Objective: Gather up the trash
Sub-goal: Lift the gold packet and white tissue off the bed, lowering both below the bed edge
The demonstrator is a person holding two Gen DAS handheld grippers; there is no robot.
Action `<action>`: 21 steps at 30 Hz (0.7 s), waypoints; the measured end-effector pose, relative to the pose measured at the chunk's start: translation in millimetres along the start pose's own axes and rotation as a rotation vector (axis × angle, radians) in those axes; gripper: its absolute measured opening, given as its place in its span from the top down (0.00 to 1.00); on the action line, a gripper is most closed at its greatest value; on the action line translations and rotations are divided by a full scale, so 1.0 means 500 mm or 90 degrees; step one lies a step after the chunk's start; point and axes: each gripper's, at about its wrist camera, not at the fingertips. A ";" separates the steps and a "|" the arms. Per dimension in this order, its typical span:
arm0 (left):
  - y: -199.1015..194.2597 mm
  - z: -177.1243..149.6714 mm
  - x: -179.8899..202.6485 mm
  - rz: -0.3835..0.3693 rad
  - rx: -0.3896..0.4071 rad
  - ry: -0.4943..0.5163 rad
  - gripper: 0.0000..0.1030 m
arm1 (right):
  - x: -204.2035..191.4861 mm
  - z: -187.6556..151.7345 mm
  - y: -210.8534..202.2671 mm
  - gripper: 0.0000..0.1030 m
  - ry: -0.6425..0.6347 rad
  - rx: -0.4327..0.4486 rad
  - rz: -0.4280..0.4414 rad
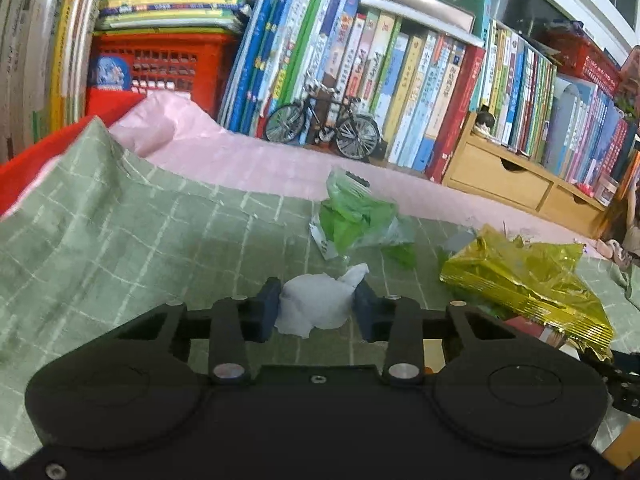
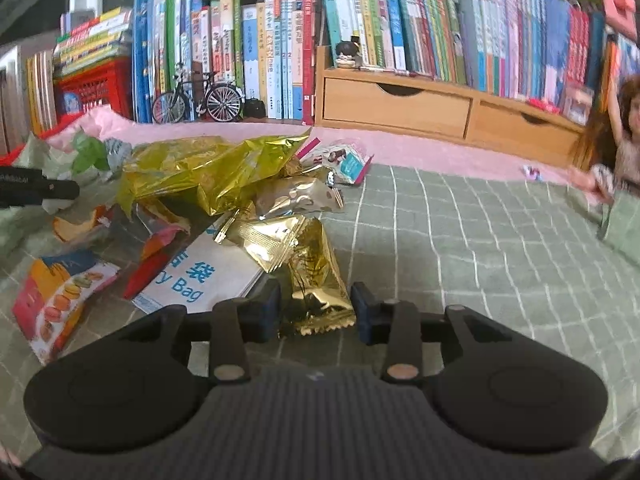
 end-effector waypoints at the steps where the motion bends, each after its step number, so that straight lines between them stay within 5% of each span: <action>1: -0.006 0.001 0.000 0.003 0.008 0.005 0.66 | 0.003 -0.002 -0.004 0.55 0.011 0.002 0.005; 8: -0.067 0.003 0.008 -0.004 0.043 0.023 0.66 | 0.007 -0.017 -0.030 0.59 0.028 0.005 0.013; 10: -0.085 -0.001 0.013 -0.006 0.049 0.027 0.66 | 0.004 -0.017 -0.028 0.47 0.023 0.000 0.011; 17: -0.126 -0.032 0.022 -0.020 0.040 0.040 0.66 | -0.002 0.009 0.007 0.45 -0.016 0.000 -0.021; 19: -0.136 -0.043 0.021 -0.024 0.037 0.039 0.66 | 0.000 0.014 0.019 0.65 -0.016 -0.003 -0.015; 21: -0.148 -0.052 0.018 -0.027 0.035 0.037 0.66 | 0.001 0.015 0.024 0.64 -0.014 -0.006 -0.008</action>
Point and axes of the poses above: each gripper's, at about its wrist camera, not at the fingertips, and y roughly the way its jaws point, x to its right, z to its top, and after that the axes turned 8 degrees about z, right-handed
